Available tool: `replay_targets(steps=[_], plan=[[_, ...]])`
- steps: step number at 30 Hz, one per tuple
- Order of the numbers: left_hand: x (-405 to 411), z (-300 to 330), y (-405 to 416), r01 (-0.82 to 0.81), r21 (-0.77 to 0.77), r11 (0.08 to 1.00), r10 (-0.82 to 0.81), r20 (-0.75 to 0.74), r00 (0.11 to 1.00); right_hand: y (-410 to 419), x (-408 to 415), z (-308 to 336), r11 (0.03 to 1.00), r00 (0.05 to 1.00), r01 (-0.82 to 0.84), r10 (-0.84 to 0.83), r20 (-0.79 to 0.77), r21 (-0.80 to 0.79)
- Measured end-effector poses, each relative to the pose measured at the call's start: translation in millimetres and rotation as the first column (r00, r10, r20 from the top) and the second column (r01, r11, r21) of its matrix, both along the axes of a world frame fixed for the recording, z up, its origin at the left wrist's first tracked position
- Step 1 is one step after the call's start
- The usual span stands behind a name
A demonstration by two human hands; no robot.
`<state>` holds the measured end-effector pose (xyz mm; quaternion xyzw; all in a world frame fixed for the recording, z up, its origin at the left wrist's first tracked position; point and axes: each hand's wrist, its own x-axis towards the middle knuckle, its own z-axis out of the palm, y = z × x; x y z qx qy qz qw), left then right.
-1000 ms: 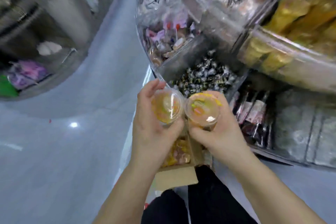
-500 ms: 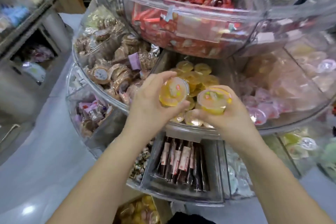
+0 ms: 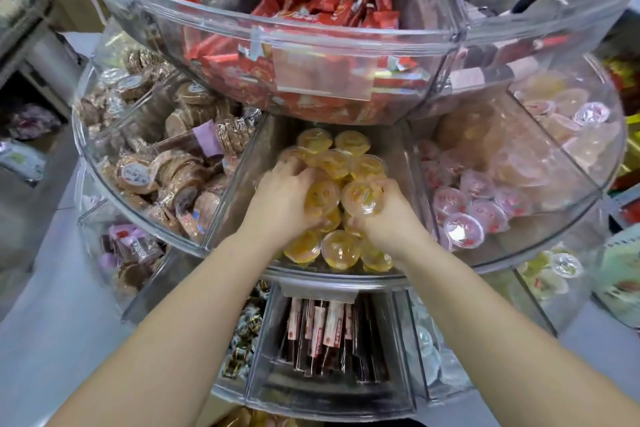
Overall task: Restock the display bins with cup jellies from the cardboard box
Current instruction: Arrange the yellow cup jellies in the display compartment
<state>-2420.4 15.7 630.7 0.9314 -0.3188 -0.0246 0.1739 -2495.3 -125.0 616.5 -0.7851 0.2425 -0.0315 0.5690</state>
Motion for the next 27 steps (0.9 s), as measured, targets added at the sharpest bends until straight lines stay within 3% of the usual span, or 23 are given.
replay_targets(steps=[3,9,13,21,27], plan=[[4,-6,1,0.021,0.064,0.998,-0.021,0.008,1.000,-1,1,-6,0.997,0.985,-0.025,0.013,-0.171,-0.067],[10,-9,14,0.087,-0.041,0.995,-0.088,-0.018,0.996,0,1,-1,0.995,0.985,-0.009,-0.007,-0.171,-0.098],[9,-11,13,0.085,-0.037,0.996,-0.084,0.020,0.996,3,-3,-1,0.958,0.972,-0.065,-0.003,-0.236,-0.280],[11,-12,12,0.208,-0.016,0.978,-0.208,0.016,0.978,5,-3,1,0.946,0.960,-0.061,-0.031,-0.278,-0.317],[11,-14,15,0.149,-0.113,0.982,-0.152,-0.011,0.988,7,-5,2,0.898,0.949,-0.110,-0.032,-0.314,-0.426]])
